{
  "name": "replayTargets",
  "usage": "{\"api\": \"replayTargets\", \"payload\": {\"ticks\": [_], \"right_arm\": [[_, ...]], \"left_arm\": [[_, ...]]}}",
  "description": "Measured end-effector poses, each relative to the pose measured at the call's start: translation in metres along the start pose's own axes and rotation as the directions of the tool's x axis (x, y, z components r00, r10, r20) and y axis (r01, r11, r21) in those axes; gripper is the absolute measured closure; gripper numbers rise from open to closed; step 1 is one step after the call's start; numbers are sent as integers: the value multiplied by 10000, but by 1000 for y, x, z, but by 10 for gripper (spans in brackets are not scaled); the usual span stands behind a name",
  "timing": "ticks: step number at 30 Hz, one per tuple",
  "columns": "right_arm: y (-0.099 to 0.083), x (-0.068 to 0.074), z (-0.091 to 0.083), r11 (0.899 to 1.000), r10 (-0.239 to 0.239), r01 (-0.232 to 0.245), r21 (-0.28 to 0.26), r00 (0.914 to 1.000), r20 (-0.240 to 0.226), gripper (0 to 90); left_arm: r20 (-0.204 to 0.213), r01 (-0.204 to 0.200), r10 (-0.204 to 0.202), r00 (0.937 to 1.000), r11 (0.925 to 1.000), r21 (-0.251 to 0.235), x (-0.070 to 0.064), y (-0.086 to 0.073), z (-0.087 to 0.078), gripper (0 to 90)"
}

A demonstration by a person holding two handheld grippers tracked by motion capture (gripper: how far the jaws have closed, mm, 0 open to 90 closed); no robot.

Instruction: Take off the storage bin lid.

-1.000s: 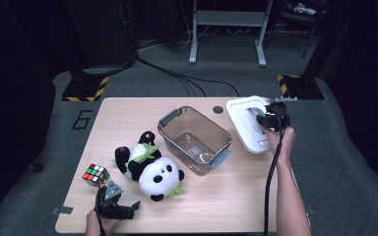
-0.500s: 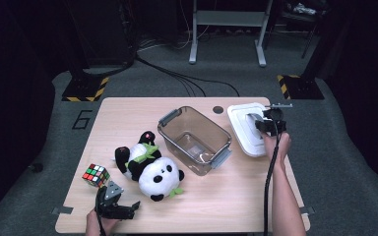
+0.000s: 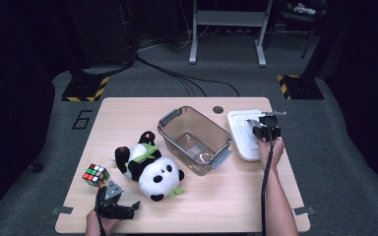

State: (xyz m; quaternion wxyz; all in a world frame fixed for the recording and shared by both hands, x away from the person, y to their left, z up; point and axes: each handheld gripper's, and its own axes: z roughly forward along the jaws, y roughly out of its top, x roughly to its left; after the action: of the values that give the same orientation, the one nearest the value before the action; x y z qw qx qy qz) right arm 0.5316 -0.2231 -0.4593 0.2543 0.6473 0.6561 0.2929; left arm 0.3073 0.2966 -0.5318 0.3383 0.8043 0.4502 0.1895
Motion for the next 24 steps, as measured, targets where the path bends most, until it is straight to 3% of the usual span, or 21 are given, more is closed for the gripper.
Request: {"api": "replayTargets", "payload": {"ticks": [6, 10, 15, 20, 21, 24], "right_arm": [[-12, 7, 14, 9998, -108, 100, 181, 9991, 422, 669], [-17, 10, 21, 9988, 138, -179, 461, 9961, 872, 667], [-19, 10, 22, 9991, 42, -77, 424, 9967, 816, 656], [-19, 6, 16, 9990, 194, -211, 394, 9989, 428, 358], [-19, 6, 13, 9995, 100, -110, 301, 9993, 360, 334], [-21, 4, 1, 9997, -93, 97, 224, 9997, -215, 198]], "left_arm": [[-2, -9, 9, 10000, 10000, 10, 0, 0, 0, 0], [2, -11, 11, 10000, 10000, 7, 0, 0, 0, 0], [0, -9, 9, 10000, 10000, 7, 0, 0, 0, 0], [-2, -18, 18, 10000, 10000, 7, 0, 0, 0, 0], [-2, -4, 4, 10000, 10000, 8, 0, 0, 0, 0], [-4, -10, 10, 10000, 10000, 12, 0, 0, 0, 0]]}}
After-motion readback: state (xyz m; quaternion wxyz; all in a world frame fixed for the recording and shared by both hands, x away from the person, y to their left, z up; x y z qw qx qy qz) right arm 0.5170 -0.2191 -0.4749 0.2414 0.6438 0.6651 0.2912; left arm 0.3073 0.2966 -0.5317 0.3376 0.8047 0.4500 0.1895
